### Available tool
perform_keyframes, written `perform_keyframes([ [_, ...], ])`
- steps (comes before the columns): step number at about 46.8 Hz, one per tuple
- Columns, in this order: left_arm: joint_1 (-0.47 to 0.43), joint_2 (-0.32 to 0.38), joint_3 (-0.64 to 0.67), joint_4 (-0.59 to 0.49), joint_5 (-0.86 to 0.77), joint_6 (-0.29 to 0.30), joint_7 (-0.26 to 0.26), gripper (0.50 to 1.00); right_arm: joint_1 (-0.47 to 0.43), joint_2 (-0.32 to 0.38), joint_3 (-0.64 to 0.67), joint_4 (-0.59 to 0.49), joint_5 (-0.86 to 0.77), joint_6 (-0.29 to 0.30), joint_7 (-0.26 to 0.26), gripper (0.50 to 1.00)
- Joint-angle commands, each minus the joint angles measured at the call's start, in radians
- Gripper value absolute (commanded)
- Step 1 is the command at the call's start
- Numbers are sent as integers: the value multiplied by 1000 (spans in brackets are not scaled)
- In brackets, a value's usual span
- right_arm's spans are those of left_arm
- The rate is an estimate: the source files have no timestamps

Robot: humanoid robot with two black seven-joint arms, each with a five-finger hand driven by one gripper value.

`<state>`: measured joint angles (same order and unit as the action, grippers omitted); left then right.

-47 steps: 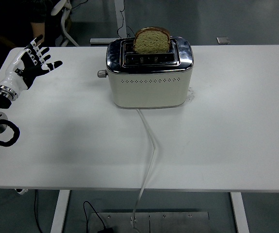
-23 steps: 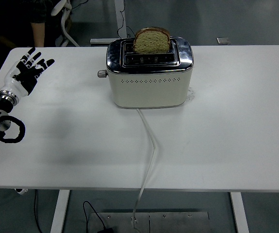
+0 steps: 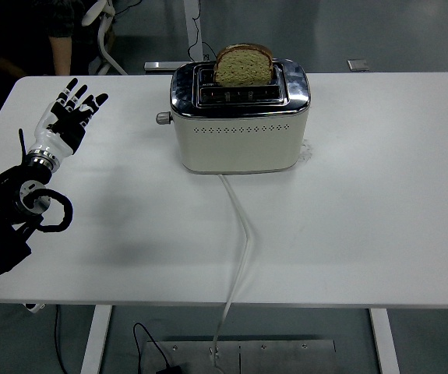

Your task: Press down toaster

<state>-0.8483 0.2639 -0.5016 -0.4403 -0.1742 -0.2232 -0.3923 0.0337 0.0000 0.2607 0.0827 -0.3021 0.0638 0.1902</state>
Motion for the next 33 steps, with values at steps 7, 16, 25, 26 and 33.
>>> perform_keyframes([
  [7,-2,0,-2,9,-2,-16,-34,1000,0,0,0,2,0,1,0,998],
  [16,-9,-3,-26,43,-1,-42,-48,1000,0,0,-2,0,0,-1,0,998],
  [25,-9,-3,-37,43,-4,-65,-59,1000,0,0,0,2,0,1,0,998],
  [26,-9,-5,-41,43,-4,-68,-62,1000,0,0,0,0,0,1,0,998],
  [33,-9,-23,-60,43,-2,-81,-74,1000,0,0,0,0,0,-1,0,998],
])
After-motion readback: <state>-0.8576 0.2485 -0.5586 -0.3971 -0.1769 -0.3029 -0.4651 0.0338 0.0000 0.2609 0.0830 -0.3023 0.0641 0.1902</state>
